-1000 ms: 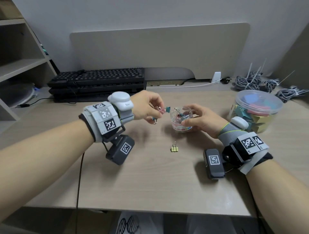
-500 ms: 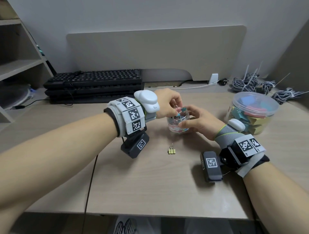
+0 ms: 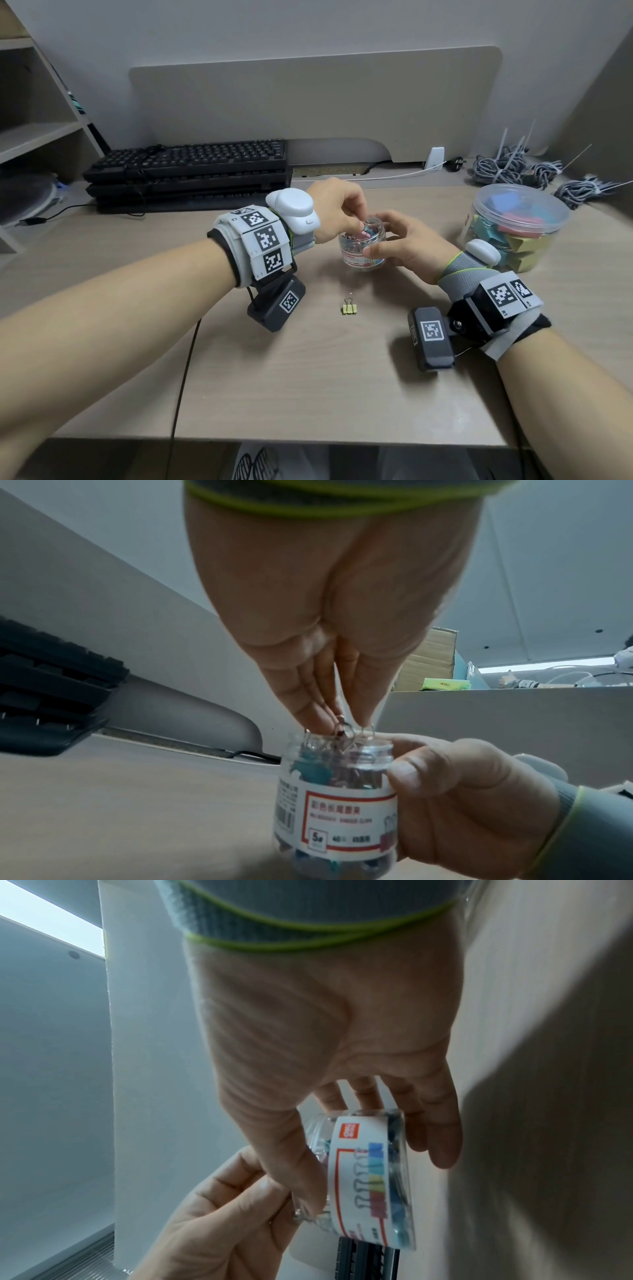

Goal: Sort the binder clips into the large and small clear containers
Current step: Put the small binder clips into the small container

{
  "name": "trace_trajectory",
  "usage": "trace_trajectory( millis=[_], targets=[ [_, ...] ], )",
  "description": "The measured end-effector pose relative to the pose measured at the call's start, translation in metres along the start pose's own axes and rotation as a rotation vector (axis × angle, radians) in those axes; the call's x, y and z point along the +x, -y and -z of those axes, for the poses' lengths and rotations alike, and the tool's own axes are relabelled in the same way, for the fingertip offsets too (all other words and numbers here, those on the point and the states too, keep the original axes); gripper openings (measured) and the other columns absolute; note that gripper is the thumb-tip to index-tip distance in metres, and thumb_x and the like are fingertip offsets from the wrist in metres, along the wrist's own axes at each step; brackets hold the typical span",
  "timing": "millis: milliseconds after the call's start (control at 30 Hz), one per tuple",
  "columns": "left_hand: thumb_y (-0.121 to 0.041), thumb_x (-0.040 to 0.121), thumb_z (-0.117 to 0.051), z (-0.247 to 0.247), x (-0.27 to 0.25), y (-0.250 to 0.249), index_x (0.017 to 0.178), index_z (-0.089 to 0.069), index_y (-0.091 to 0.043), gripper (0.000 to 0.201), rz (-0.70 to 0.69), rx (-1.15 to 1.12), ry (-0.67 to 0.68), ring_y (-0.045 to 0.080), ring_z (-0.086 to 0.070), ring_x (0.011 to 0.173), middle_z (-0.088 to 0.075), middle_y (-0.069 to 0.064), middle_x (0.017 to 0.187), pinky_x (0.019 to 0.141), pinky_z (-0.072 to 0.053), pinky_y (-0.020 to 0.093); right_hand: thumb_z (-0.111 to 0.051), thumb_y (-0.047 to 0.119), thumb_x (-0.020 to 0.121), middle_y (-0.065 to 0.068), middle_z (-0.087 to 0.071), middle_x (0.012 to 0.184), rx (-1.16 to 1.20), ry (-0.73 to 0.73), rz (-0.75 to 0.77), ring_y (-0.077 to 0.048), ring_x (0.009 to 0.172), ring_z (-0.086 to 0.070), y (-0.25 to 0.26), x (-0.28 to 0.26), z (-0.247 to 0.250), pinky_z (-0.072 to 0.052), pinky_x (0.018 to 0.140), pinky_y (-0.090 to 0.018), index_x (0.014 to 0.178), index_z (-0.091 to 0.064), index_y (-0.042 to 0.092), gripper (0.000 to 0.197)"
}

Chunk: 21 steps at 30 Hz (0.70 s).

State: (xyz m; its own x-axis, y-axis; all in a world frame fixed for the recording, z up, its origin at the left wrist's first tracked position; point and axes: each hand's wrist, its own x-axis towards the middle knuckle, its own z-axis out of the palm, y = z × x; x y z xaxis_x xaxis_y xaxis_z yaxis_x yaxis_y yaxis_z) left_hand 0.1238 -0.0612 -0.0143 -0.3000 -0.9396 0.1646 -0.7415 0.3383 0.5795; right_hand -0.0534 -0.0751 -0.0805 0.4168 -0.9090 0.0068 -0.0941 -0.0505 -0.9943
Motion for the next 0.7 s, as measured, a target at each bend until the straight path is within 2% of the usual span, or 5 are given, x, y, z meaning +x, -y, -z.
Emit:
trace_trajectory(
  millis=[100,233,367,500,700],
  targets=[
    [-0.006,0.079,-0.067,0.002,-0.001,-0.001,0.092,-0.077,-0.020,0.021,-0.026,-0.052,0.069,0.014,-0.073,0.086,-0.077,-0.003,0.087,0.087,-0.057,0.038,-0.075,0.012,0.059,-0.004,-0.063,0.101,-0.011,0.004,0.000,-0.011,0.070,-0.059,0.000,0.000,0.000,-0.043,0.049,-0.014,0.103,-0.063,0.023,0.047],
    [-0.001,0.083,-0.059,0.000,-0.004,0.003,0.098,-0.077,-0.024,0.033,-0.042,-0.016,0.103,0.012,-0.070,0.094,-0.076,-0.005,0.094,0.092,-0.054,0.033,-0.077,0.015,0.059,-0.001,-0.065,0.100,-0.015,-0.012,0.003,-0.018,0.078,-0.059,-0.001,0.001,0.001,-0.041,0.055,-0.027,0.101,-0.064,0.028,0.046],
    [0.004,0.084,-0.059,0.003,-0.003,0.014,0.100,-0.073,-0.017,0.030,-0.042,-0.099,-0.026,0.001,-0.062,0.076,-0.071,-0.002,0.090,0.077,-0.051,0.017,-0.079,0.009,0.063,-0.003,-0.065,0.104,0.006,-0.019,0.000,-0.013,0.074,-0.061,-0.001,0.002,0.002,-0.043,0.053,-0.022,0.105,-0.063,0.026,0.048],
    [-0.006,0.084,-0.067,0.004,-0.005,0.035,0.079,-0.062,-0.024,0.018,0.060,-0.071,-0.130,0.006,-0.053,0.062,-0.060,-0.008,0.071,0.067,-0.044,0.024,-0.077,-0.001,0.071,-0.001,-0.064,0.102,-0.003,-0.047,-0.010,-0.006,0.068,-0.061,0.000,0.001,0.005,-0.043,0.048,-0.013,0.118,-0.060,0.018,0.053],
    [-0.022,0.083,-0.074,-0.018,-0.033,0.034,0.078,-0.064,-0.011,0.016,0.178,0.040,0.271,0.012,-0.058,0.045,-0.069,0.003,0.068,0.053,-0.050,0.029,-0.076,-0.002,0.074,-0.002,-0.064,0.105,0.003,-0.064,-0.038,-0.015,0.078,-0.063,0.001,0.001,0.007,-0.047,0.056,-0.022,0.113,-0.060,0.021,0.047]
  ],
)
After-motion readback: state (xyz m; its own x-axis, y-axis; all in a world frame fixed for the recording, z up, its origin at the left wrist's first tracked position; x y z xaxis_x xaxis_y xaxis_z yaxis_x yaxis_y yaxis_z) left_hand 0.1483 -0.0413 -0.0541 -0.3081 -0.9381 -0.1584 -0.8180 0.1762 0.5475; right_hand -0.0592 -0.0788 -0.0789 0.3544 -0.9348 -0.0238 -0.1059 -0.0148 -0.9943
